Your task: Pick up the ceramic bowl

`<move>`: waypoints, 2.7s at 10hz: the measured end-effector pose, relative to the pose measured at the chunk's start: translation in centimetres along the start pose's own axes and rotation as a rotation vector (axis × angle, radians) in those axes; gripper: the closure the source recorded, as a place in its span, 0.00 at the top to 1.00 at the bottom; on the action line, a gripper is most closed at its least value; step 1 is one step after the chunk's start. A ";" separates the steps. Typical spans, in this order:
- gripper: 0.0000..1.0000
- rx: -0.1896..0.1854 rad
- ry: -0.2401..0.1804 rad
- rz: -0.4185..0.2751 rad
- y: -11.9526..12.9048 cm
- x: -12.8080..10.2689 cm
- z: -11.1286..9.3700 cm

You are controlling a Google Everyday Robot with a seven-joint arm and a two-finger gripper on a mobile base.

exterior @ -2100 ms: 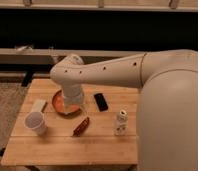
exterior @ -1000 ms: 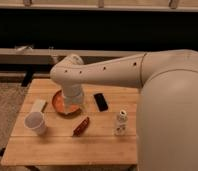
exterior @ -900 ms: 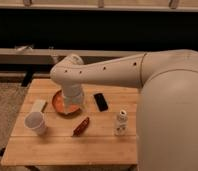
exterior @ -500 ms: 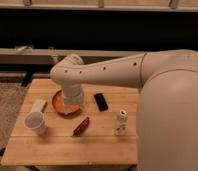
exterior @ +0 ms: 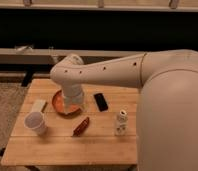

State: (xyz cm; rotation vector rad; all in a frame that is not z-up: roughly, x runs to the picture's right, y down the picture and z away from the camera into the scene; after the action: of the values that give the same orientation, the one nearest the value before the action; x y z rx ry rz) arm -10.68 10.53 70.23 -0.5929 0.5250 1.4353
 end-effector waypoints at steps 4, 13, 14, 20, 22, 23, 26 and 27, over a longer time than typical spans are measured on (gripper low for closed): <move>0.65 0.006 0.000 -0.004 0.1 -0.8 0.5; 0.65 -0.021 0.023 -0.017 -2.6 -14.7 11.0; 0.65 -0.031 0.031 -0.019 -2.2 -15.1 11.9; 0.55 -0.051 0.053 -0.024 -1.2 -16.0 14.7; 0.33 -0.054 0.069 -0.027 -1.5 -15.7 14.8; 0.24 -0.063 0.075 -0.028 -1.5 -15.5 14.7; 0.00 -0.098 0.082 -0.020 -2.0 -14.6 13.4; 0.00 -0.111 0.080 -0.017 -2.2 -14.4 12.9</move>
State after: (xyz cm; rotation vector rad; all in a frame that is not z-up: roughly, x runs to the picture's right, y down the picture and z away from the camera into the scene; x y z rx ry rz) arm -9.79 8.17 89.50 -0.7440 0.5046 1.4355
